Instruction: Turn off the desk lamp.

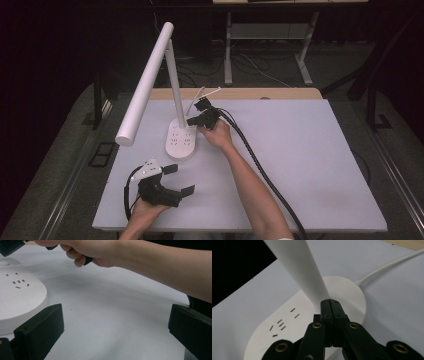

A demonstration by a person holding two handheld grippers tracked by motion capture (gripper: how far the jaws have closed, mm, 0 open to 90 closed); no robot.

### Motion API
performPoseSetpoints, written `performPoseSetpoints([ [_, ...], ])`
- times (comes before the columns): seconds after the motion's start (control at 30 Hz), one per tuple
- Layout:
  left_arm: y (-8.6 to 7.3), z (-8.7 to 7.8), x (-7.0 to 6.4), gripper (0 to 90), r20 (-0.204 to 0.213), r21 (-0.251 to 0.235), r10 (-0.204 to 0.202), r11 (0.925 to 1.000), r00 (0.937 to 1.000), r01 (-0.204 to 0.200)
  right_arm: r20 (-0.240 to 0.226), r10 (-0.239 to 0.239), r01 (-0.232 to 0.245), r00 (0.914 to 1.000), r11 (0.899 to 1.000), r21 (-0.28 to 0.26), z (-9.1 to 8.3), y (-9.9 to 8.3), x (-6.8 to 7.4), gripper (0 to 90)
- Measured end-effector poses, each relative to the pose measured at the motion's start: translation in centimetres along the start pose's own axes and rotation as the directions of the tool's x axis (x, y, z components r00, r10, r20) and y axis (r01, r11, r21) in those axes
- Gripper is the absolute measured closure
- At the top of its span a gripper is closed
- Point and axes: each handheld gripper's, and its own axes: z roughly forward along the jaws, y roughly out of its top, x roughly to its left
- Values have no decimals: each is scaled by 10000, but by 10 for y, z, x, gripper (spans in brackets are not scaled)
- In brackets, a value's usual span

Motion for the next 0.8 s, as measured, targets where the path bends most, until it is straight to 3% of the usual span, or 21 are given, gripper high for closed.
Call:
performPoseSetpoints([
  [0.2, 0, 1, 0, 0, 7, -5, -32, 10000, 10000, 32, 55, -246, 246, 9997, 9997, 96, -13, -1, 1, 898],
  [0.43, 0, 2, -1, 0, 29, 19, -3, 10000, 10000, 3, -42, -38, 38, 10000, 9999, -131, -37, -6, -6, 877],
  [0.53, 0, 2, -1, 0, 31, 42, 21, 10000, 10000, -21, 88, -81, 83, 9999, 9997, -244, -49, -7, -8, 840],
  [0.63, 0, 2, -1, 0, 17, 64, 27, 10000, 10000, -27, -68, -39, 37, 10000, 9993, -359, -62, -8, -9, 791],
  [0.8, 0, 2, -1, 0, 11, 69, 8, 10000, 10000, -8, -103, -61, 54, 9999, 9978, -661, -84, -11, -10, 665],
])
